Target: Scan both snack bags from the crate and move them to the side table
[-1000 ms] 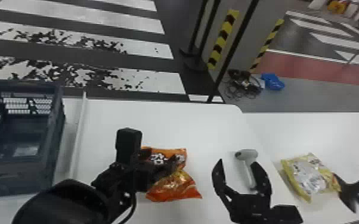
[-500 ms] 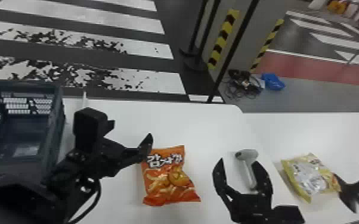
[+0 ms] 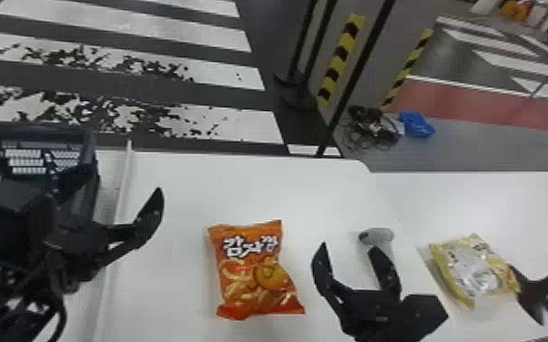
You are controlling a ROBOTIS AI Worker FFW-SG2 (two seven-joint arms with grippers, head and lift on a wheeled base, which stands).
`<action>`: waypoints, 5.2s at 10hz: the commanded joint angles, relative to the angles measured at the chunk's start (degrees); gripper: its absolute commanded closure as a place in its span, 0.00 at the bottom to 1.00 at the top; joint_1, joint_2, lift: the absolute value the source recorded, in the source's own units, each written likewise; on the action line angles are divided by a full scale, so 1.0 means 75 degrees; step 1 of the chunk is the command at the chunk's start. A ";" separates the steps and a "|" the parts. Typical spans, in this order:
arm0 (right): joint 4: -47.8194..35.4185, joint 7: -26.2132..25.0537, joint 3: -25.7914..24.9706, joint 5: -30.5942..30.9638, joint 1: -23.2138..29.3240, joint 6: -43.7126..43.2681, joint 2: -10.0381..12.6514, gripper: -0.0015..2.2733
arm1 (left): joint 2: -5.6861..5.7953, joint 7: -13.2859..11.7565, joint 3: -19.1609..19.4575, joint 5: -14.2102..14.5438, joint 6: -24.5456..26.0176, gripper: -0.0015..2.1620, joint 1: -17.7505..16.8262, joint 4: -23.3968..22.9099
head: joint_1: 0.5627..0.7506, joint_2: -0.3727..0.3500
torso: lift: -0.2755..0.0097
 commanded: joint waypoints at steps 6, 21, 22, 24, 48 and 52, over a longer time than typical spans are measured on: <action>-0.1997 0.1208 -0.1194 -0.2385 -0.0182 0.5696 -0.0235 0.04 | 0.0661 -0.0102 0.1695 0.0884 -0.1838 0.04 0.2219 -0.0294 | 0.70 0.23 | 0.62; -0.0192 0.3657 -0.2143 -0.3616 -0.1693 0.9469 -0.0258 0.15 | 0.0661 -0.0114 0.2152 0.1540 -0.3245 0.04 0.2992 0.0550 | 0.70 0.49 | 0.62; -0.0145 0.3763 -0.2131 -0.3616 -0.1764 0.9469 -0.0270 0.31 | 0.0661 -0.0114 0.2140 0.1540 -0.3245 0.04 0.2992 0.0561 | 0.70 0.49 | 0.62; -0.0157 0.3763 -0.2143 -0.3487 -0.1787 0.9610 -0.0282 0.97 | 0.0649 -0.0114 0.2140 0.1552 -0.3245 0.04 0.2992 0.0608 | 0.70 0.50 | 0.62; -0.2641 0.1560 0.5697 0.6919 -0.2057 1.1110 -0.2555 0.18 | 0.0626 -0.0161 0.2094 0.1657 -0.3245 0.04 0.2933 0.0831 | 0.70 0.54 | 0.62; -0.3462 0.1548 0.4584 0.5232 -0.1752 1.0922 -0.2485 0.02 | 0.0661 -0.0172 0.2094 0.1669 -0.3245 0.04 0.2933 0.0819 | 0.70 0.62 | 0.62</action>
